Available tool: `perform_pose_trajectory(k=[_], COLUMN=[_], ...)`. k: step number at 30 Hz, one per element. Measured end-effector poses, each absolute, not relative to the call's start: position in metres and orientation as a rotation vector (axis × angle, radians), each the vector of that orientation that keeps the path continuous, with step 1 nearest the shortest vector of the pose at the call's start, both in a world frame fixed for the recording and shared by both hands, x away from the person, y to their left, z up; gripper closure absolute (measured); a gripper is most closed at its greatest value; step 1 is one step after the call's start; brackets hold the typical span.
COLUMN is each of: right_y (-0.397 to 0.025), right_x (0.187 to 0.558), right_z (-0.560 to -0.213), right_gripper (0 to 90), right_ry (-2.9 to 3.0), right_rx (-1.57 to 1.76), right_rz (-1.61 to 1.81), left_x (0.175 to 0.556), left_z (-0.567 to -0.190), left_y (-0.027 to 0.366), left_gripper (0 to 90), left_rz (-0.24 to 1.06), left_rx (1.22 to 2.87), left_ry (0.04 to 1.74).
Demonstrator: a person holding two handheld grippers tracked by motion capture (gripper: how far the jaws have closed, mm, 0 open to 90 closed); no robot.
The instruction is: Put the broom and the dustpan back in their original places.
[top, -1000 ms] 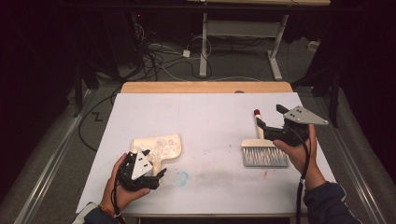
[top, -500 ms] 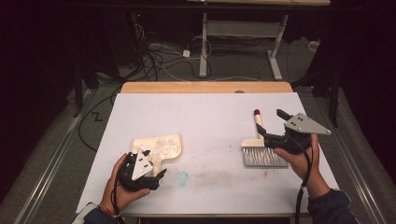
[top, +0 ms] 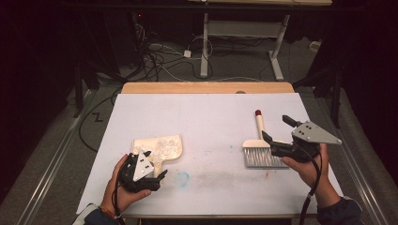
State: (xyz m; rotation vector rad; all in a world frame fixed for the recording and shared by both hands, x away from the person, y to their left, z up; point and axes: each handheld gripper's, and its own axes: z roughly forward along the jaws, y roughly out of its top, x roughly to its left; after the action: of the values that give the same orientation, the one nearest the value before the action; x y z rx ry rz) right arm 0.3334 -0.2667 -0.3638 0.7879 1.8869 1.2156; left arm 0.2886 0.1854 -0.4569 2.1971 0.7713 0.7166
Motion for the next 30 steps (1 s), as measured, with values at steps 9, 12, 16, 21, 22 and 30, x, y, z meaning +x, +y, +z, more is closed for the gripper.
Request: perform_pose_trajectory(k=[9,12,16,21,22,30], right_y=[-0.272,-0.274,-0.276,-0.28,-0.281,-0.286], right_x=[0.323,0.32,0.316,0.312,0.311,0.306], right_z=[-0.367,-0.368,-0.37,-0.373,-0.374,-0.383], right_gripper=[18.8,18.7,18.6,17.6,17.6,17.6], right_ry=[1.895,1.898,1.904,1.904,1.905,1.918], right_rx=[0.768,0.766,0.761,0.759,0.759,0.748], right_rz=[1.198,1.2,1.195,1.201,1.201,1.19], left_x=[0.288,0.288,0.289,0.289,0.288,0.289], left_z=[-0.457,-0.457,-0.457,-0.457,-0.457,-0.458], left_y=[0.185,0.185,0.185,0.185,0.185,0.184], left_gripper=[17.0,17.0,17.0,17.0,17.0,17.1], left_rz=[0.714,0.716,0.721,0.723,0.724,0.722], left_rx=[2.195,2.195,2.202,2.2,2.202,2.207], left_ry=[0.765,0.764,0.769,0.768,0.767,0.764])
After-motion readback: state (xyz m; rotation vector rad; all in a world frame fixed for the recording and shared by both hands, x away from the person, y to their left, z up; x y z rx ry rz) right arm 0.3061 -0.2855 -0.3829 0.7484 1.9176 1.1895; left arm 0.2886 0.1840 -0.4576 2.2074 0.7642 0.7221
